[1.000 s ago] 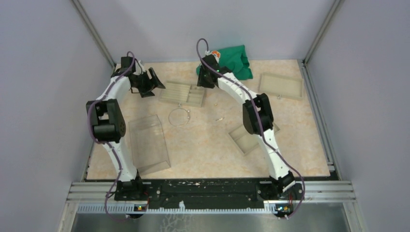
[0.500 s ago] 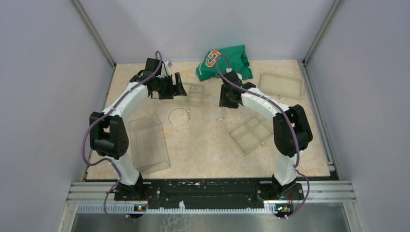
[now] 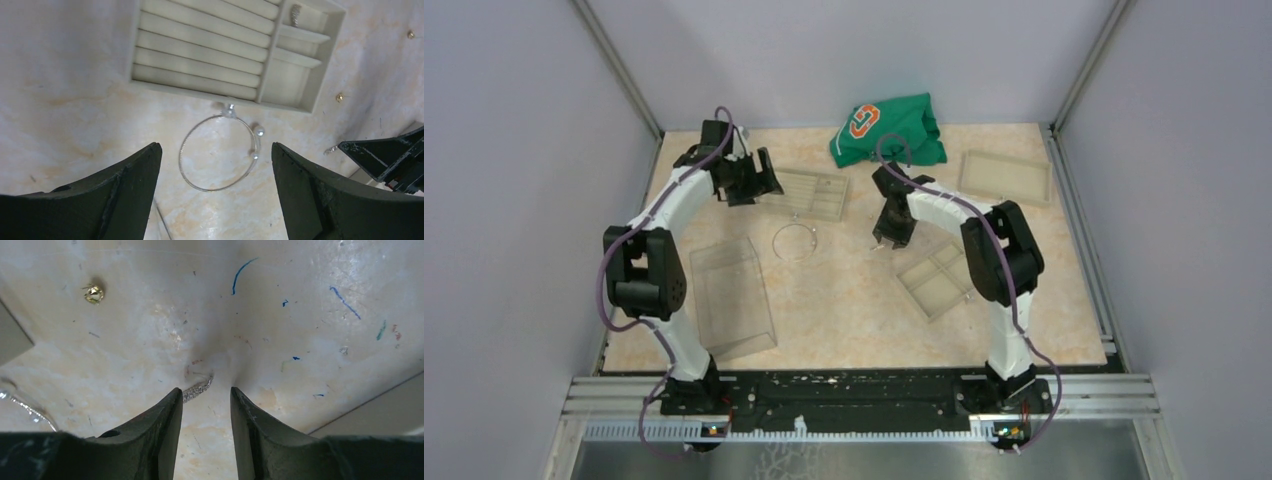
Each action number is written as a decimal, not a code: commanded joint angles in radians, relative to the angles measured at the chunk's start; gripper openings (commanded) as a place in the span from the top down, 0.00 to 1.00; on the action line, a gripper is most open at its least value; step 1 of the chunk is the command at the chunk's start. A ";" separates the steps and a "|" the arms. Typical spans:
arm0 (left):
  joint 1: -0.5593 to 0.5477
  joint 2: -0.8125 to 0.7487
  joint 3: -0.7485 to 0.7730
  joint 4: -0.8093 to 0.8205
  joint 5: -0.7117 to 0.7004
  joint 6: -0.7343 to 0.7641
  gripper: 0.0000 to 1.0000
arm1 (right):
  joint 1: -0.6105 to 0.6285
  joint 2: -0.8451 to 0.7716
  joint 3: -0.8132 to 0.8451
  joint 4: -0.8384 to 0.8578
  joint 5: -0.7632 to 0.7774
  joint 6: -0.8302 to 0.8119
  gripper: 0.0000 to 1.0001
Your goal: Organize the mixed jewelry
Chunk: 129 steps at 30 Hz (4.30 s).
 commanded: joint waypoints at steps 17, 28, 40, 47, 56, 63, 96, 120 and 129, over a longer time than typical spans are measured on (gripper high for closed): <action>0.081 0.005 -0.010 -0.004 0.044 0.014 0.13 | 0.068 0.168 0.215 -0.171 0.134 0.113 0.86; 0.089 0.026 -0.001 0.005 0.078 0.007 0.12 | 0.070 0.088 0.151 -0.060 0.109 -0.024 0.76; 0.088 0.047 0.023 -0.001 0.104 -0.001 0.12 | 0.072 0.042 0.029 0.046 0.068 -0.091 0.82; 0.088 0.046 0.022 -0.001 0.107 -0.004 0.12 | 0.072 0.076 0.067 0.013 0.096 -0.106 0.99; 0.104 0.059 0.017 0.020 0.097 -0.016 0.12 | 0.072 0.015 0.094 0.003 0.102 -0.129 1.00; 0.183 0.095 0.029 0.056 0.142 -0.048 0.12 | 0.072 -0.058 0.121 0.034 0.070 -0.202 1.00; 0.231 0.203 0.093 0.039 0.186 -0.042 0.12 | 0.072 0.355 0.864 -0.001 0.024 -0.281 1.00; 0.232 0.221 0.146 0.000 0.177 -0.042 0.12 | 0.067 0.590 0.998 0.136 0.021 -0.259 1.00; 0.232 0.213 0.140 -0.004 0.192 -0.052 0.12 | 0.053 0.561 1.028 0.125 0.012 -0.288 0.62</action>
